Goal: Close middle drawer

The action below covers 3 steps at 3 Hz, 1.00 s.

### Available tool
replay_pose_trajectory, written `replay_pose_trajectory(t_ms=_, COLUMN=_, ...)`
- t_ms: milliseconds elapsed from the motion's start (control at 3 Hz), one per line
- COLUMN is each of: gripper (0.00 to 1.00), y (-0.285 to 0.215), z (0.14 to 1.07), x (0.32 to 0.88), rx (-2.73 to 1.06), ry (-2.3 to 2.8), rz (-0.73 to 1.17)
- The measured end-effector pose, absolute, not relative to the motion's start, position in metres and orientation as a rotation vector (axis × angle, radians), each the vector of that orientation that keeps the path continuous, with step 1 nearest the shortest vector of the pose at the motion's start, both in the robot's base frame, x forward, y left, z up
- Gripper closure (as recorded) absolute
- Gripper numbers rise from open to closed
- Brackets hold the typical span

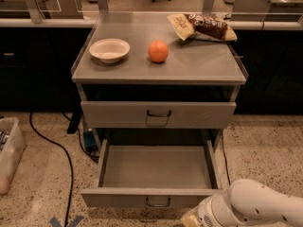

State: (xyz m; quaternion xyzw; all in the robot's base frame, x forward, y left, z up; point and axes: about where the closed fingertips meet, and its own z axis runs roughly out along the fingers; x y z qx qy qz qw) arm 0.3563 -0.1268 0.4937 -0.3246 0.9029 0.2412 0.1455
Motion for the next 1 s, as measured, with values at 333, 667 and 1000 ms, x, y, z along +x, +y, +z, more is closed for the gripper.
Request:
replay_pose_trajectory(t_ms=333, gripper=1.00, y=-0.126, z=0.489, x=0.357, rx=-0.921, ry=2.589, rz=0.695)
replay_pose_trajectory(t_ms=667, gripper=1.00, y=-0.121, z=0.463, x=0.369, rx=-0.940, ry=2.583, rz=0.695)
replay_pose_trajectory(t_ms=1000, gripper=1.00, y=-0.106, z=0.440, x=0.393, rx=-0.969, ry=2.492, rz=0.834)
